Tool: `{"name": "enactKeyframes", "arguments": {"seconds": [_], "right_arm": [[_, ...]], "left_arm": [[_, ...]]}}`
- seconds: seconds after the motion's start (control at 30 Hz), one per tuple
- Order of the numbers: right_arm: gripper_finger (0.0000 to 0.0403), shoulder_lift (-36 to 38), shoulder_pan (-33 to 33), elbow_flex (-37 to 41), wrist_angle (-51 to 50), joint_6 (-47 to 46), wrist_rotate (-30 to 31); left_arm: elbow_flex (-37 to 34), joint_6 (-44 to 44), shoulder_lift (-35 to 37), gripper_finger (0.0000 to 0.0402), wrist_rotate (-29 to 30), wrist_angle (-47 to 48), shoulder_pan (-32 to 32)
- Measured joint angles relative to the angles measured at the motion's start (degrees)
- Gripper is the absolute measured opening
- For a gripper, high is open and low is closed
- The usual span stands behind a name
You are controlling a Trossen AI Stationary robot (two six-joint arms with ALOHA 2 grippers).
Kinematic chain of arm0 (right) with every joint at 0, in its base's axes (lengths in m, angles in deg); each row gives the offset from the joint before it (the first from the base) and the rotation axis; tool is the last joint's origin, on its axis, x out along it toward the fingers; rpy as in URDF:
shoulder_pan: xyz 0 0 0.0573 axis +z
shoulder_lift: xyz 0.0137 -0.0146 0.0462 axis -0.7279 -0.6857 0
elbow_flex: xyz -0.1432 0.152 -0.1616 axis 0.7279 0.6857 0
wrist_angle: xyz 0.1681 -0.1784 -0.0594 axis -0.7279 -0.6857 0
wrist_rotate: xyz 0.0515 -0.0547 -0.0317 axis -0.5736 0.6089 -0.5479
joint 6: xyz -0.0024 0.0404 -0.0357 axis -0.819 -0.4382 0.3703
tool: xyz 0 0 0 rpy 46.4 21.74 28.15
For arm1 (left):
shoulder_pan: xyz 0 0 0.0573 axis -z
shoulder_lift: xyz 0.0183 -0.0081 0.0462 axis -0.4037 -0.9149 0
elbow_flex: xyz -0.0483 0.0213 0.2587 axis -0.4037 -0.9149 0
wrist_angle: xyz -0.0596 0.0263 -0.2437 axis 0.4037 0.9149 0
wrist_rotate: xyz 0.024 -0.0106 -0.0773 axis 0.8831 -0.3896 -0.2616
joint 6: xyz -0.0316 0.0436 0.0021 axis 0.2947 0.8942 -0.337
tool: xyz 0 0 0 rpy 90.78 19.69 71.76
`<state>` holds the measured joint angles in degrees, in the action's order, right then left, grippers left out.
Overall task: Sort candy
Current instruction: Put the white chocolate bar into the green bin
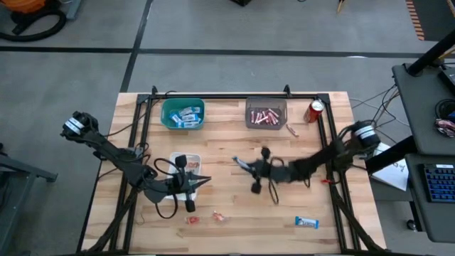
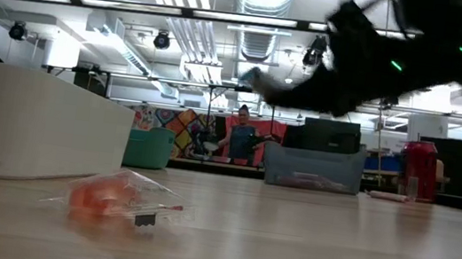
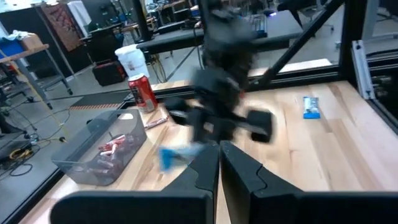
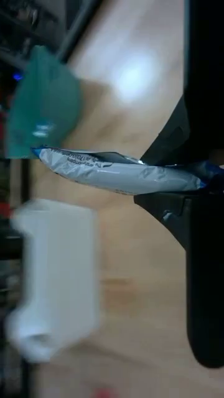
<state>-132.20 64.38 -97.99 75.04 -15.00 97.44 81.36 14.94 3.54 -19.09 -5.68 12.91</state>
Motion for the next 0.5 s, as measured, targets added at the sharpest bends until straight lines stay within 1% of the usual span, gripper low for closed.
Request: {"name": "enactKeyframes", "arguments": {"seconds": [0.1,0.23,0.33,0.4,0.5], "right_arm": [[0.0028,4.33,-7.26,-2.68,-0.9,2.71,-8.83],[0.0028,5.19,-16.93,-9.39,-5.71,5.85,-20.52],[0.0028,3.22,-23.1,-17.13,-11.25,8.62,-27.74],[0.0028,0.67,-26.36,-22.45,-15.58,10.08,-32.44],[0.0028,-3.99,-30.03,-29.49,-19.67,12.3,-39.18]], "left_arm": [[0.94,0.0,1.37,0.0,1.26,0.64,0.32],[3.05,1.59,3.99,0.0,4.65,4.24,0.51],[4.62,2.27,6.33,0.0,8.49,7.78,0.62],[5.2,2.28,8.16,0.0,10.45,9.86,0.62],[4.95,2.29,10.96,0.0,11.02,10.77,0.6]]}}
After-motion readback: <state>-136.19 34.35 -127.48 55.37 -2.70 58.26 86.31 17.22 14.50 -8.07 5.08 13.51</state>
